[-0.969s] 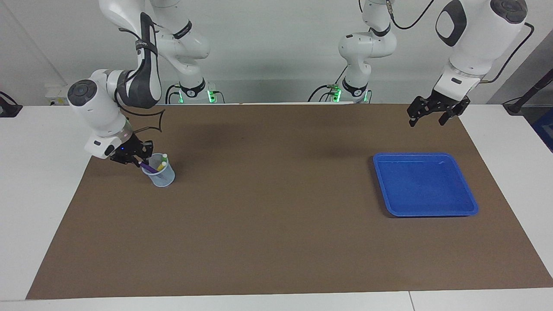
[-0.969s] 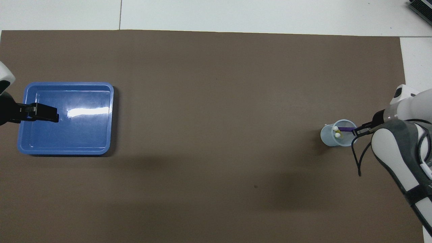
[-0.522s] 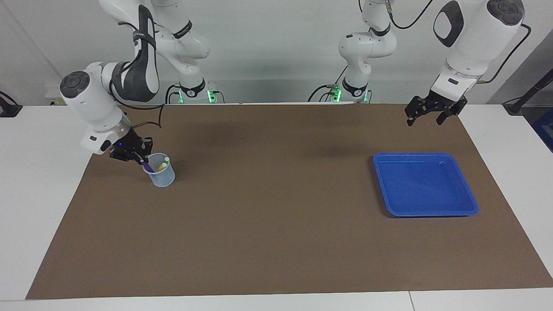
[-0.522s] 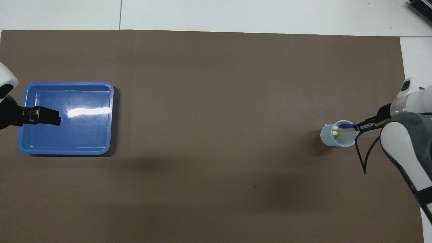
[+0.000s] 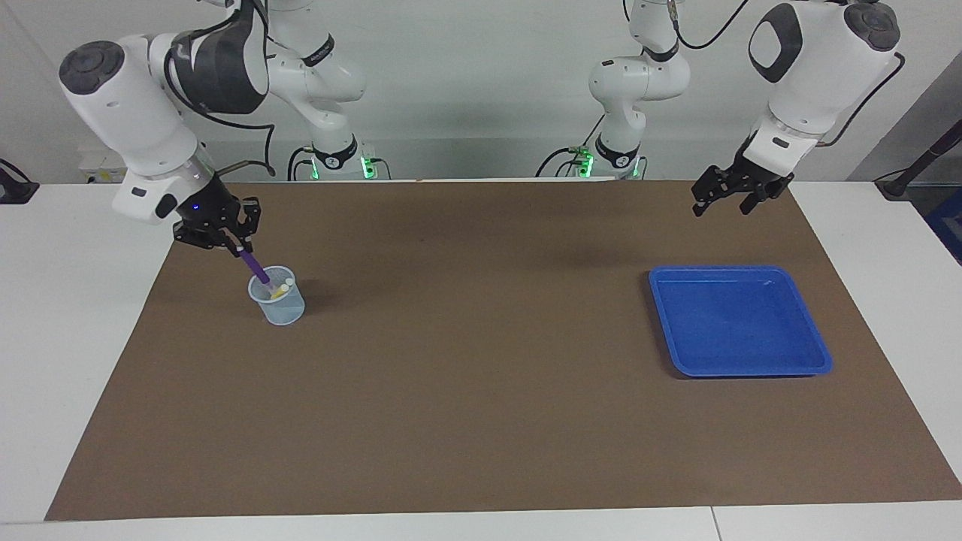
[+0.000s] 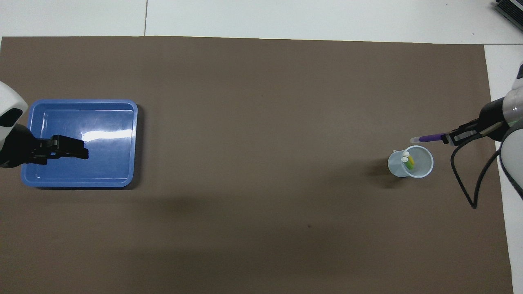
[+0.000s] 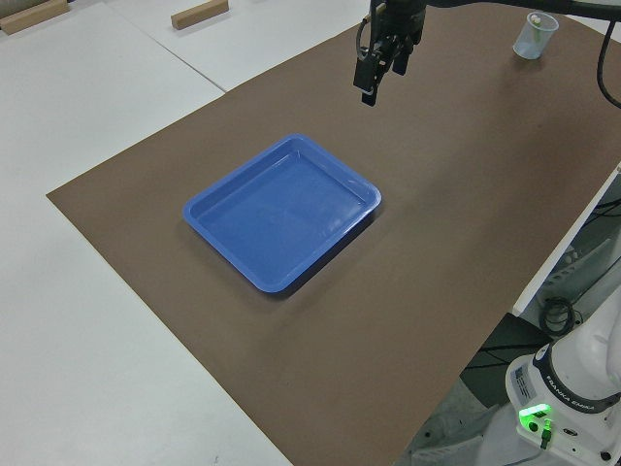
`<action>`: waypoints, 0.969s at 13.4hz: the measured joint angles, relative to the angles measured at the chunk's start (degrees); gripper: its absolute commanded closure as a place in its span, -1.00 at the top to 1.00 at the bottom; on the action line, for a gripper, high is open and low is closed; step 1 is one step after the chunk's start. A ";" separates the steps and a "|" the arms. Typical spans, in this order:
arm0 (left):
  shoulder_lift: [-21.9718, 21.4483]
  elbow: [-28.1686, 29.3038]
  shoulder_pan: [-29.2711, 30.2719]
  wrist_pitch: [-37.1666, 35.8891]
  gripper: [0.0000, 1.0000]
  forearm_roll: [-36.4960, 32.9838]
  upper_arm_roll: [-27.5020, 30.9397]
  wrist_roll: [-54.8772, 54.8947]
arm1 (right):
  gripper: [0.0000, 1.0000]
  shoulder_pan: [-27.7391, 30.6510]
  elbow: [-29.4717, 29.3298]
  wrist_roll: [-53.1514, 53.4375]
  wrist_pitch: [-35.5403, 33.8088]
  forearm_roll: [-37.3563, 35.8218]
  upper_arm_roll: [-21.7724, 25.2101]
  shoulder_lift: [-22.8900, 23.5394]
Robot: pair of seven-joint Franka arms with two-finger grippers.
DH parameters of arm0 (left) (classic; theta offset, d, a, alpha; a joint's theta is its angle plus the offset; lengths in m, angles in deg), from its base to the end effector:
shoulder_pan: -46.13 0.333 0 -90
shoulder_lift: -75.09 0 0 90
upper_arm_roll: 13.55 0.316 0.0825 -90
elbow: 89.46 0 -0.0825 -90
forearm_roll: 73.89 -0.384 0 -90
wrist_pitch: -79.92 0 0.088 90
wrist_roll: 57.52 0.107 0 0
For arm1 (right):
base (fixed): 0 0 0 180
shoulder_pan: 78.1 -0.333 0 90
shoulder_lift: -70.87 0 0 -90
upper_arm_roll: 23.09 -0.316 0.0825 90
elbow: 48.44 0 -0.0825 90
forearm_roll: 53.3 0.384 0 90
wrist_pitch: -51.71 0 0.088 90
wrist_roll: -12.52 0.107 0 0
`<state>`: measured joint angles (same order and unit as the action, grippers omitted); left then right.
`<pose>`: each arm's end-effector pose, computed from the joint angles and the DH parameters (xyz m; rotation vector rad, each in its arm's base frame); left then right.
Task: Right arm passes pens to left for tray arrangement
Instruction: 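Lift the purple pen with the right gripper while the left gripper approaches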
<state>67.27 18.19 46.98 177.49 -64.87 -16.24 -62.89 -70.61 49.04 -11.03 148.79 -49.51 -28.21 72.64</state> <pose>0.5144 -0.0326 0.5636 2.9915 0.1288 -0.0731 0.5681 -0.0178 0.5560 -3.0168 -0.5494 0.0330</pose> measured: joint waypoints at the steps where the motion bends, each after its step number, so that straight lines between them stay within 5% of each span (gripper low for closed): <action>1: -0.67 1.62 -0.25 1.51 1.00 2.65 -0.11 -2.89 | -1.00 -0.13 -0.86 2.70 -0.40 2.20 -0.90 0.00; 6: -4.41 12.11 -7.03 17.11 1.00 14.80 -0.96 -24.71 | -1.00 -3.25 -0.99 23.05 2.39 12.94 -3.59 0.22; 13: -5.71 16.51 -13.02 32.95 1.00 28.73 -1.06 -58.49 | -1.00 -15.99 3.61 51.76 19.33 18.84 -4.00 0.35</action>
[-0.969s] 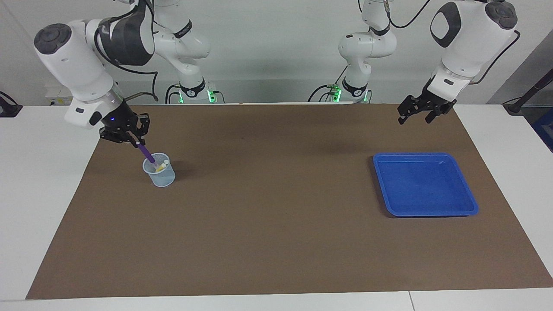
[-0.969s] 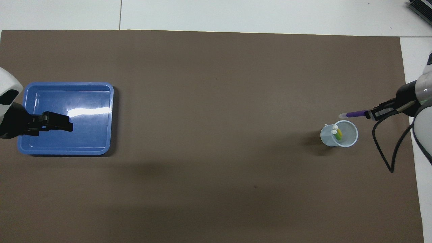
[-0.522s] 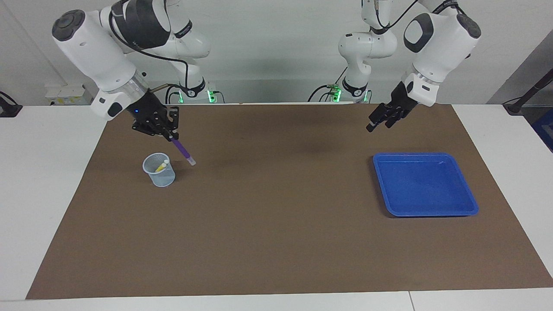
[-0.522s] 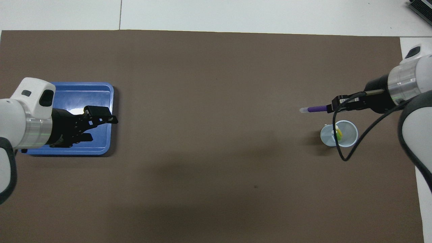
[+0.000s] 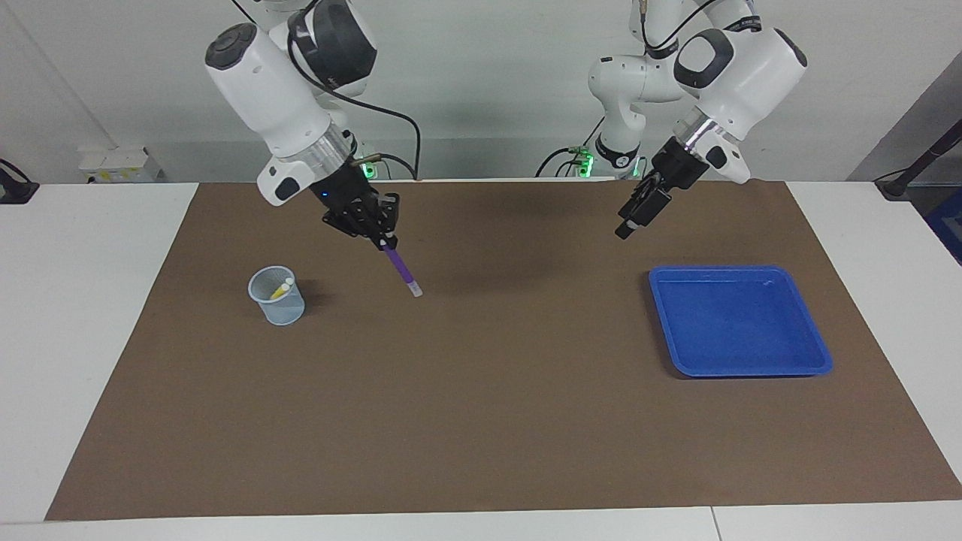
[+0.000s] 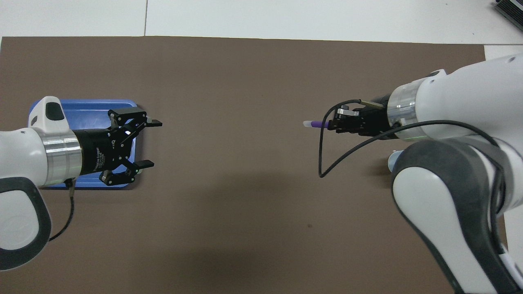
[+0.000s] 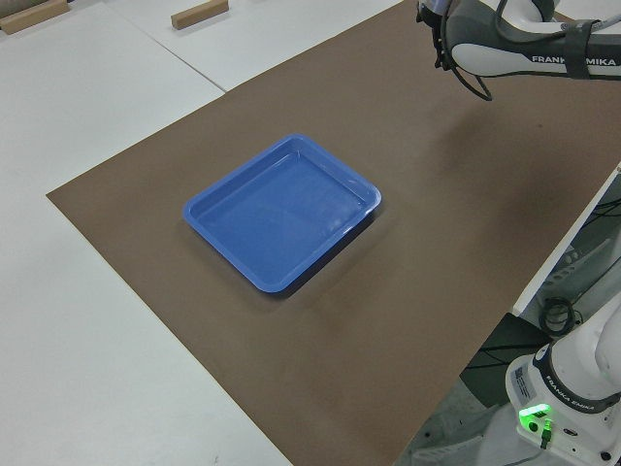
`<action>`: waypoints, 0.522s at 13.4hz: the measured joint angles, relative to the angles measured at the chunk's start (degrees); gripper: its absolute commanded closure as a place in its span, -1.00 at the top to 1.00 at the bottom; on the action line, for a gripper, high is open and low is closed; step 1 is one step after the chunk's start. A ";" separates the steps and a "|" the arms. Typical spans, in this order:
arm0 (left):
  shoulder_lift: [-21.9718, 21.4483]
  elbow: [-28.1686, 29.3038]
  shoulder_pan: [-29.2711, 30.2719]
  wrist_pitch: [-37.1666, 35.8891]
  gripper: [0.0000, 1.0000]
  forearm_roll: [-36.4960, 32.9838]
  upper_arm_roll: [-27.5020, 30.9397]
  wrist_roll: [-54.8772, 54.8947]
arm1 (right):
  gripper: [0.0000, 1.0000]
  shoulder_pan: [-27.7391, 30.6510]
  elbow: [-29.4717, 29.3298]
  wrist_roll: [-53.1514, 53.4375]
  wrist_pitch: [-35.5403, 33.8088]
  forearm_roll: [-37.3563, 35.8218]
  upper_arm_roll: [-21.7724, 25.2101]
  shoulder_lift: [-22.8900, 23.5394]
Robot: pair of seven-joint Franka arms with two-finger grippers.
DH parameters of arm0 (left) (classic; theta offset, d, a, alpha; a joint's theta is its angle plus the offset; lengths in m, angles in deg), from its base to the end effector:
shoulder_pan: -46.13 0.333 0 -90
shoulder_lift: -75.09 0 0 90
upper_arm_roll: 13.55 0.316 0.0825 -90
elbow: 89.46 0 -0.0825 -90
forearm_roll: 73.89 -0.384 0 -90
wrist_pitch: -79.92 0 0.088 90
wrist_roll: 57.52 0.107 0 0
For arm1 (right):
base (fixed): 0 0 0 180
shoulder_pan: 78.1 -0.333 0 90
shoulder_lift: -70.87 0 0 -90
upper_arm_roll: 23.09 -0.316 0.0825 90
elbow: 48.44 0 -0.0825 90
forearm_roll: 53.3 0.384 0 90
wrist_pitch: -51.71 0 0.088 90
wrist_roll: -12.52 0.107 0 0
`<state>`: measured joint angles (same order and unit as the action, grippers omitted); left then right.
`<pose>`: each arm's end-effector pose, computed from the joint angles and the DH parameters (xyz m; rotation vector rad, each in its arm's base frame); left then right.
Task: Right arm passes pens to left for tray arrangement
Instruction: 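Lift the purple pen with the right gripper while the left gripper approaches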
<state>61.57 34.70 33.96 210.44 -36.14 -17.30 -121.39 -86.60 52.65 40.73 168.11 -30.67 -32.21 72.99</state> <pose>0.4914 -0.1578 0.5349 2.0742 1.3963 -0.1256 0.5636 0.2004 0.5589 -2.6688 0.4333 -0.0853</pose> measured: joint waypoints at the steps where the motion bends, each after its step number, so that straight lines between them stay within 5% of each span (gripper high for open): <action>1: -0.02 1.28 -2.73 4.92 1.00 0.20 -0.05 -5.53 | -1.00 -1.64 0.68 3.97 2.60 1.46 -0.03 0.00; 4: -0.06 4.83 -10.31 16.70 1.00 0.49 -0.27 -18.39 | -1.00 -4.94 2.15 12.49 7.68 4.94 -0.04 -0.01; 7: -0.09 5.63 -13.17 18.35 1.00 3.25 -0.25 -21.09 | -1.00 -8.03 4.84 20.15 15.57 7.14 -0.04 0.00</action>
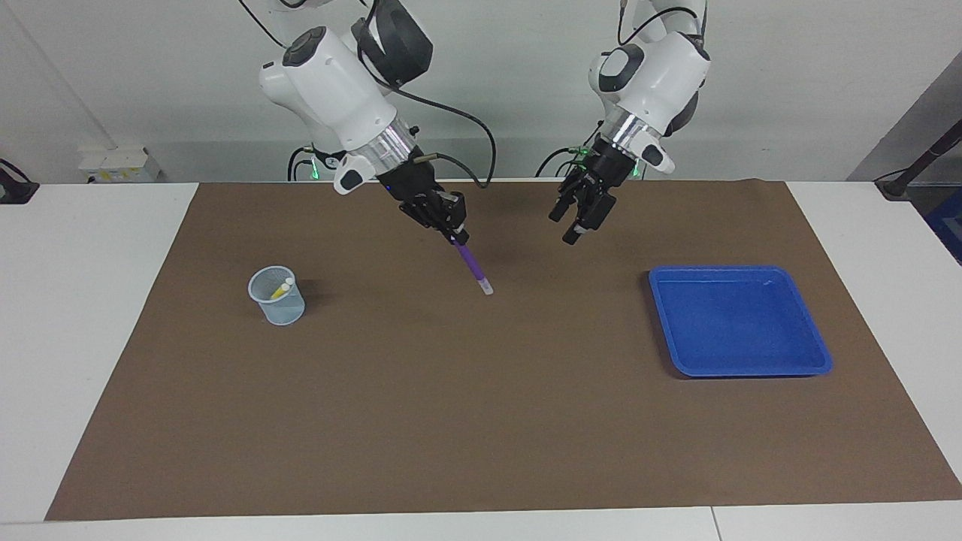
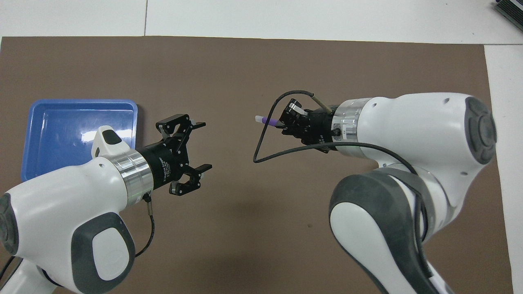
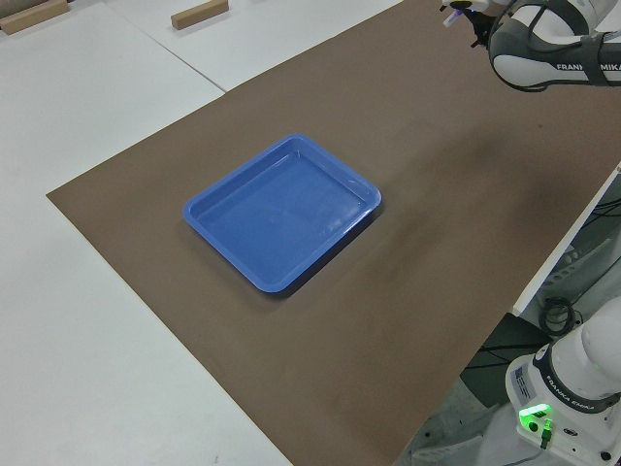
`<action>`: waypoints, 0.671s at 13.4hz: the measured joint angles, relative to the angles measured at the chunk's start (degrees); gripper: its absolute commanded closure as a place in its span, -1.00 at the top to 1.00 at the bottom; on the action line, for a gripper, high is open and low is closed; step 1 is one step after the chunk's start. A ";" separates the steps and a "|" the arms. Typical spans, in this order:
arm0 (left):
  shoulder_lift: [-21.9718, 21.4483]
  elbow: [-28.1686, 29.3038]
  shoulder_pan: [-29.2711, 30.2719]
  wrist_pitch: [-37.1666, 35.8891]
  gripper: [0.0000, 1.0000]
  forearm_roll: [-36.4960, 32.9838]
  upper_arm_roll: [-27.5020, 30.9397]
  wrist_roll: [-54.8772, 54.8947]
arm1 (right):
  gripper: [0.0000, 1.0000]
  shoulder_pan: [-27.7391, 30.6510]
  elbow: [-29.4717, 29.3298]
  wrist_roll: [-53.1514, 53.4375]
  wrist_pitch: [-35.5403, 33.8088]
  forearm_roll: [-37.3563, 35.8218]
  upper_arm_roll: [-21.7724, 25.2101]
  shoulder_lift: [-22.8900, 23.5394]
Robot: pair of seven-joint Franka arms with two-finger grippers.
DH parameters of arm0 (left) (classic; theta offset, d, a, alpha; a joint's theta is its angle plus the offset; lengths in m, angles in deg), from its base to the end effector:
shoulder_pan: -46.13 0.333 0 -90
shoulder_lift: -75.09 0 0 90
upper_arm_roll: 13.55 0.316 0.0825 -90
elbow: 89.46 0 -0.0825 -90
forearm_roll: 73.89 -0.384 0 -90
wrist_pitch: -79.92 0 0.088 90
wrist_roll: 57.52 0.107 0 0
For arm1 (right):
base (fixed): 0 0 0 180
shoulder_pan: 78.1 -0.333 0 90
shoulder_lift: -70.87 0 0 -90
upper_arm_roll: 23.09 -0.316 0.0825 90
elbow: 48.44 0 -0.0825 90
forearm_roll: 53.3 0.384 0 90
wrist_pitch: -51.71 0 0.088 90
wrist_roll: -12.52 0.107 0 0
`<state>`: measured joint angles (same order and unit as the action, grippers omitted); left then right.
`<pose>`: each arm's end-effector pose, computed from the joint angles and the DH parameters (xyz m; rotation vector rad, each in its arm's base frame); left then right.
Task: Right arm passes pens to left for tray arrangement
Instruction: 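Lift the purple pen with the right gripper while the left gripper approaches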
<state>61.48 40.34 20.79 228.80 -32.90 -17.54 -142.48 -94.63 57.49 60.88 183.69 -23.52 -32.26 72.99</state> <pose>0.4558 -0.2433 0.5171 1.7715 1.6213 -0.1708 0.5452 0.2723 0.5460 -2.3910 0.8286 -0.0641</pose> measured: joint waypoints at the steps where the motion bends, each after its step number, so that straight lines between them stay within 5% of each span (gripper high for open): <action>1: 0.01 0.21 -0.63 0.56 1.00 1.44 0.03 -0.04 | -1.00 -0.96 1.05 2.19 2.62 1.42 -0.01 0.00; 9: 6.72 1.91 -10.83 18.38 1.00 9.61 0.00 -0.56 | -1.00 -1.93 2.60 6.22 6.74 10.45 0.13 -0.18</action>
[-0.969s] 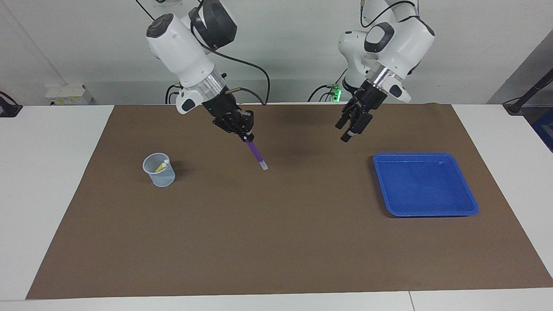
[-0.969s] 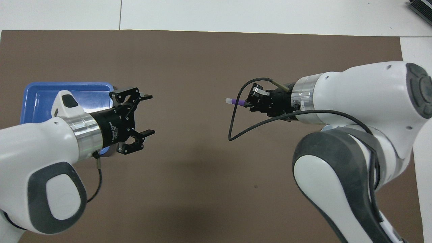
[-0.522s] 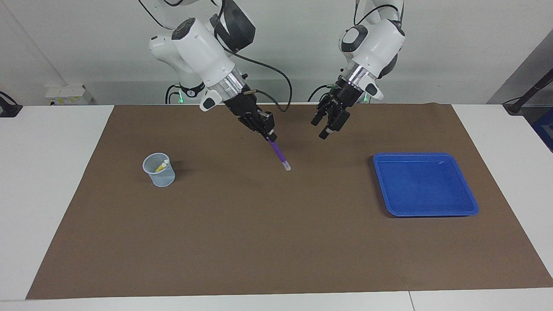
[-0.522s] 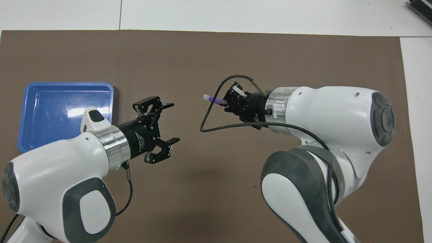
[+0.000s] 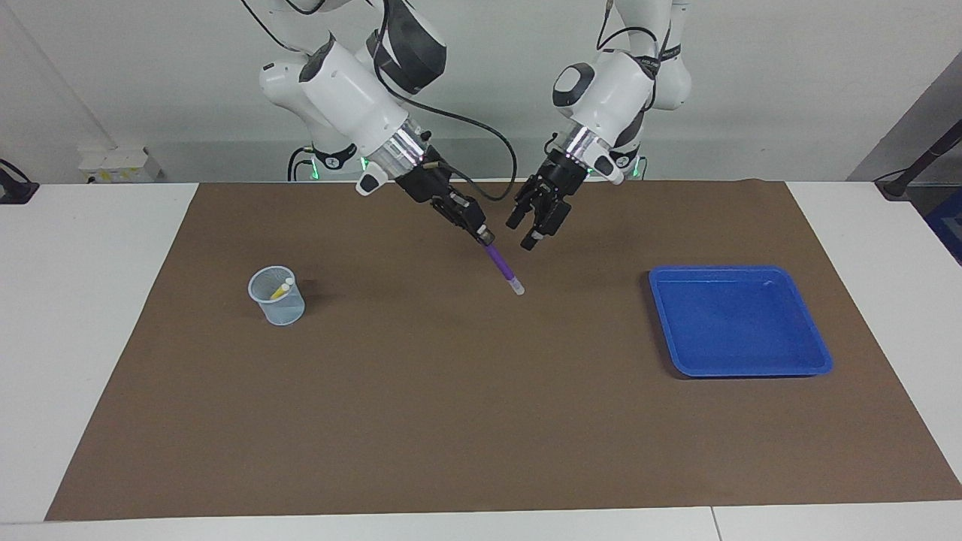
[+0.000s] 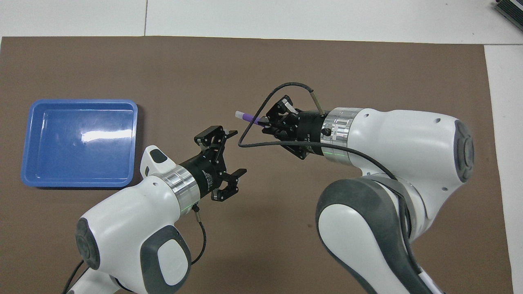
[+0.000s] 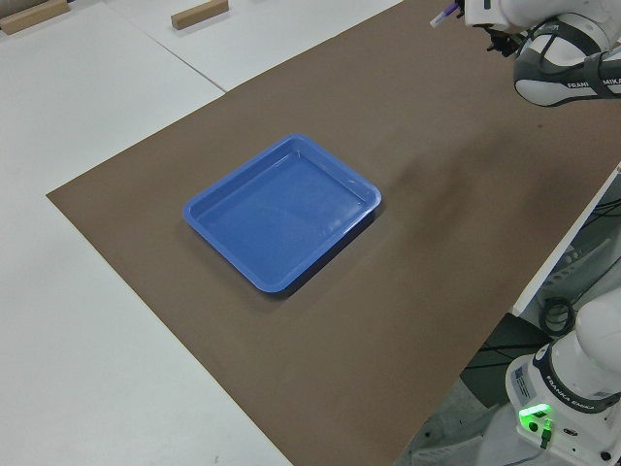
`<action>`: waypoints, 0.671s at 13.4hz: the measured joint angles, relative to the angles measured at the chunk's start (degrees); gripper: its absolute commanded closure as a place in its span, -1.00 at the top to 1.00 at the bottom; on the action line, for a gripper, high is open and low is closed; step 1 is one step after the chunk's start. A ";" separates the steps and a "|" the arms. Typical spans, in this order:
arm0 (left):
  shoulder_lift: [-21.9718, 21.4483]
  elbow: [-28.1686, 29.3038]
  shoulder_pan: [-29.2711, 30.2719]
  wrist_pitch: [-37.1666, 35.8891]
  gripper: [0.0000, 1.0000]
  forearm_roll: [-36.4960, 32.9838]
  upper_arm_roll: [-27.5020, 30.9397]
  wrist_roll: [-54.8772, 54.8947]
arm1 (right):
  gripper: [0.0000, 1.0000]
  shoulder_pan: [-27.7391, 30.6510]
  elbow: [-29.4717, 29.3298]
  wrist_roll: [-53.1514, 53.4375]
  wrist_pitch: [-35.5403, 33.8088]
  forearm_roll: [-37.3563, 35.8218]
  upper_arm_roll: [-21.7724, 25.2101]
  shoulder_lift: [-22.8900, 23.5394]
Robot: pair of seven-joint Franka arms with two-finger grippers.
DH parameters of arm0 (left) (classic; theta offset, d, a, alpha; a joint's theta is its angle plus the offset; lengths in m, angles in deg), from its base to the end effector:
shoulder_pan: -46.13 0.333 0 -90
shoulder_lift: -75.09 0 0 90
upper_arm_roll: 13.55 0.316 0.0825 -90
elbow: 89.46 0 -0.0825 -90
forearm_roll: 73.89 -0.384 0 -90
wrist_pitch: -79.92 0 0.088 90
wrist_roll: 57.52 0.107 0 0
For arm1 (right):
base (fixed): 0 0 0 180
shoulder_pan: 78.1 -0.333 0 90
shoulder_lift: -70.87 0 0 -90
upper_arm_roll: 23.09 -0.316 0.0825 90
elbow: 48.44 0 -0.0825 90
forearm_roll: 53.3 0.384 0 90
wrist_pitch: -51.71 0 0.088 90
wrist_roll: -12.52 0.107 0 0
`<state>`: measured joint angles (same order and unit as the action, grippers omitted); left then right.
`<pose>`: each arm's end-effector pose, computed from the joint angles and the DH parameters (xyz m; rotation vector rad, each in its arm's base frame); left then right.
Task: Right arm passes pens to left for tray arrangement
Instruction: 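Lift the purple pen with the right gripper while the left gripper approaches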
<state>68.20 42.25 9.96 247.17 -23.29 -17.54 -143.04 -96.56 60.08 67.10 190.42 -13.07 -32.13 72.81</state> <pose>0.4359 -0.3061 0.4671 1.6251 1.6480 -0.1498 0.5405 0.2833 0.5378 -2.1562 1.0370 0.0383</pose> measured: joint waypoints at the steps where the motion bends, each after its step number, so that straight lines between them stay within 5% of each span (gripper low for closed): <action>1: 0.84 -0.72 -0.33 1.15 1.00 1.71 0.02 -0.03 | -1.00 -0.01 0.02 0.01 0.00 0.01 -0.01 0.00; 9: 7.67 -8.84 -0.79 5.15 0.88 5.47 0.07 -0.05 | -1.00 -0.01 0.06 0.02 0.07 0.05 0.01 -0.01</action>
<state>75.87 33.41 9.17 252.32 -17.82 -17.48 -143.09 -96.57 60.14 67.11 190.49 -13.02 -32.12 72.80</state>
